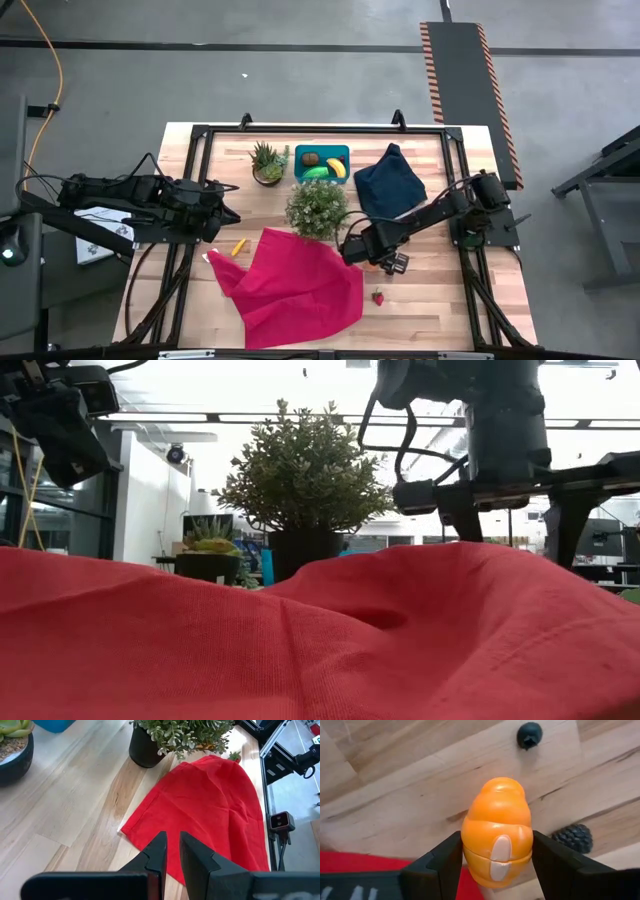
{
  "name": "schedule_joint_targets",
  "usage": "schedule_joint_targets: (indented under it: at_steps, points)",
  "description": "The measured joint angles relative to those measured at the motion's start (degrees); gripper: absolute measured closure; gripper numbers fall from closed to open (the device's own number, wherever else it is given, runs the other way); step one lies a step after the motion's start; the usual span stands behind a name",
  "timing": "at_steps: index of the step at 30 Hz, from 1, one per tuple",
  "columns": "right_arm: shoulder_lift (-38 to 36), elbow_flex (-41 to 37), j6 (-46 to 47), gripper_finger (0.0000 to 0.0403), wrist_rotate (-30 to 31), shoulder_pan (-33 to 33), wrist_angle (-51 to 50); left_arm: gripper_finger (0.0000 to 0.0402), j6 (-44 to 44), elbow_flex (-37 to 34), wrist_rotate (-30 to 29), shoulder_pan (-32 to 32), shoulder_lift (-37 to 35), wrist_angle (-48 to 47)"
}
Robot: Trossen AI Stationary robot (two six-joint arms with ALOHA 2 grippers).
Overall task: Pick and placing Produce into tupperware
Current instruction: Put the light orange croissant into the blue bin
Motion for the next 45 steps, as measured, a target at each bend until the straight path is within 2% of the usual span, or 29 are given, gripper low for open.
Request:
schedule_joint_targets:
  at_steps: [15,21,33,45]
  points:
    - [-7.85,0.02,-0.76,0.021,2.64,0.04,-8.36,0.0362,0.02,0.0,-0.09,0.0,0.0,0.52]
    - [-11.04,0.03,-4.42,0.021,4.93,0.04,-10.01,0.0362,0.09,0.0,-0.56,0.0,0.0,1.14]
    - [-18.56,0.04,-10.69,0.021,5.83,-0.11,-21.24,0.0362,0.06,0.0,-2.69,0.0,0.0,1.56]
    - [-27.49,0.04,-18.45,0.021,11.33,-0.33,-29.54,0.0362,-1.63,0.0,-5.83,0.0,0.02,1.82]
